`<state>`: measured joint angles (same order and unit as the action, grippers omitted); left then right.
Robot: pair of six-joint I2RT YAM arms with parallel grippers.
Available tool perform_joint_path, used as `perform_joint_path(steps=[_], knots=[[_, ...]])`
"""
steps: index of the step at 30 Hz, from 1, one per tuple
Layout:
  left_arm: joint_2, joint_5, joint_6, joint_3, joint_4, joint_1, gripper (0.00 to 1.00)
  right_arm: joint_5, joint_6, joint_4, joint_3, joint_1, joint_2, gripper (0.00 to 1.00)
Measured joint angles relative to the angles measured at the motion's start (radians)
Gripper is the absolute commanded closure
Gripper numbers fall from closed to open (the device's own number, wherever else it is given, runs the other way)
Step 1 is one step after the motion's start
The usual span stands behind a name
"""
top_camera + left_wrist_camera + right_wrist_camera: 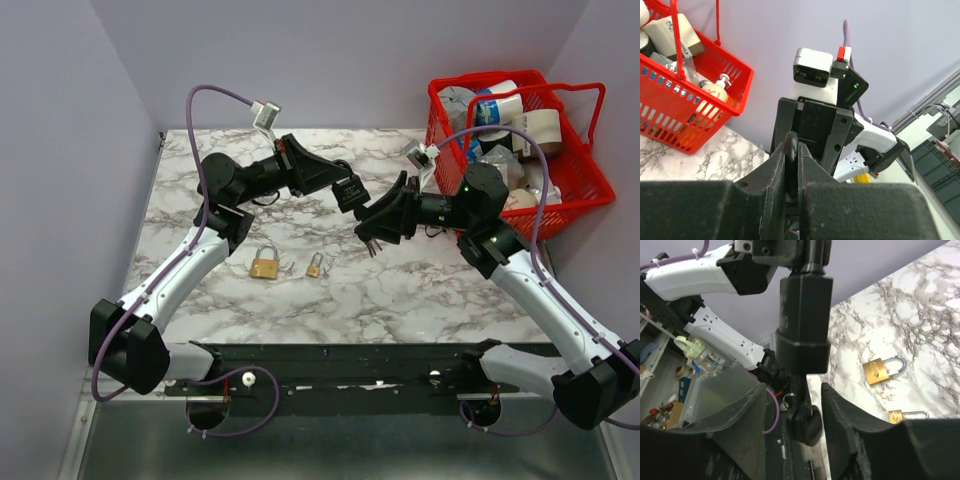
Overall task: Lock with the key
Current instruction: Lock the lock.
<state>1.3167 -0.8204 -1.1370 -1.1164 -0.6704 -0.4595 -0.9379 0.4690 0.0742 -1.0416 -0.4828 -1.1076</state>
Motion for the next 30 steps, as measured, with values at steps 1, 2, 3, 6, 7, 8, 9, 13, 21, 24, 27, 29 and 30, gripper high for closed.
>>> perform_joint_path(steps=[1,2,3,6,7,8,9,13,21,24,27,29,30], knots=[[0.000,0.000,-0.002,0.000,0.000,0.003,1.00,0.000,-0.010,-0.008,0.001,0.000,0.003,0.51],[0.000,0.000,-0.005,0.000,-0.001,0.006,1.00,-0.001,-0.020,-0.016,0.001,0.000,0.005,0.52],[0.000,0.000,-0.008,0.000,-0.001,0.007,1.00,-0.001,-0.027,-0.023,0.002,0.000,0.007,0.55],[0.000,-0.001,-0.013,0.000,-0.001,0.011,1.00,-0.001,-0.050,-0.039,0.002,0.001,0.012,0.55],[0.000,-0.002,-0.015,0.000,-0.001,0.011,1.00,-0.001,-0.053,-0.045,0.002,0.001,0.014,0.53],[0.000,-0.002,-0.016,0.000,-0.001,0.011,1.00,-0.001,-0.058,-0.050,0.002,0.002,0.016,0.51],[0.000,-0.002,-0.016,0.000,-0.001,0.011,1.00,-0.001,-0.061,-0.054,0.002,0.006,0.017,0.45],[0.000,-0.003,-0.020,0.002,-0.001,0.011,1.00,-0.001,-0.072,-0.066,0.000,0.013,0.018,0.36],[0.000,-0.006,-0.033,0.011,-0.002,0.011,1.00,-0.001,-0.077,-0.072,-0.041,0.022,0.000,0.46],[0.000,-0.008,-0.037,0.014,-0.002,0.011,1.00,-0.003,-0.077,-0.072,-0.054,0.024,-0.006,0.56],[0.000,-0.010,-0.040,0.016,-0.002,0.011,1.00,-0.011,-0.077,-0.072,-0.064,0.025,-0.016,0.65],[0.000,-0.010,-0.043,0.017,-0.002,0.011,1.00,-0.020,-0.071,-0.071,-0.068,0.025,-0.025,0.73],[0.000,-0.010,-0.043,0.017,-0.003,0.010,1.00,-0.024,-0.066,-0.070,-0.068,0.025,-0.028,0.74]])
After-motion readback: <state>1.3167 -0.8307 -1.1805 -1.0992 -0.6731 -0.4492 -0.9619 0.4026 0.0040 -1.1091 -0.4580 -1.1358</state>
